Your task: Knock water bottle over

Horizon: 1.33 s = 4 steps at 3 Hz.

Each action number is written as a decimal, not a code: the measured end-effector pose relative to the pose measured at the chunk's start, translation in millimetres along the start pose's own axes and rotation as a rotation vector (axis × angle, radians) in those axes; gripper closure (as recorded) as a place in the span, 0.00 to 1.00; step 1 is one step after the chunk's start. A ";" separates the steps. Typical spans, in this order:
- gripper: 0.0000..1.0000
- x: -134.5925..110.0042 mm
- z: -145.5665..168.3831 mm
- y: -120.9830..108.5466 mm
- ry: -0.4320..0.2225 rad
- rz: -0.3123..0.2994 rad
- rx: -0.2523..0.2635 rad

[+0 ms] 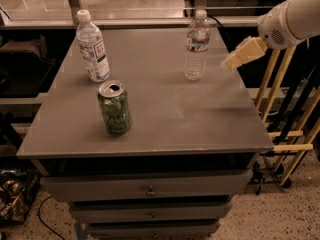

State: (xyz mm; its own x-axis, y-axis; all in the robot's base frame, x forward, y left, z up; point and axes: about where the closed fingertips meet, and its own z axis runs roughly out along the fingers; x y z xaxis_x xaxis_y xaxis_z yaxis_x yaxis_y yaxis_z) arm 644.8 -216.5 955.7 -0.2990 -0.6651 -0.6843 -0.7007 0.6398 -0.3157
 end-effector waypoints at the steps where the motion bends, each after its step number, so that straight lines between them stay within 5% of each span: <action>1: 0.00 -0.4 31.9 -12.8 -0.119 0.132 -0.035; 2: 0.00 0.3 50.4 -13.5 -0.171 0.221 -0.096; 4: 0.00 -9.2 80.8 -14.5 -0.271 0.259 -0.185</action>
Offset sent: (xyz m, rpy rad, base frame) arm 0.0555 0.0114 -0.0393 0.4238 0.0827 -0.0337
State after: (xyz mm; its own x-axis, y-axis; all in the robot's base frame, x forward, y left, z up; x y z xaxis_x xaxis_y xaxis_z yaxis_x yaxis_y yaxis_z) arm 710.1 -188.6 913.5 -0.3170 -0.3499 -0.8815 -0.7367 0.6762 -0.0035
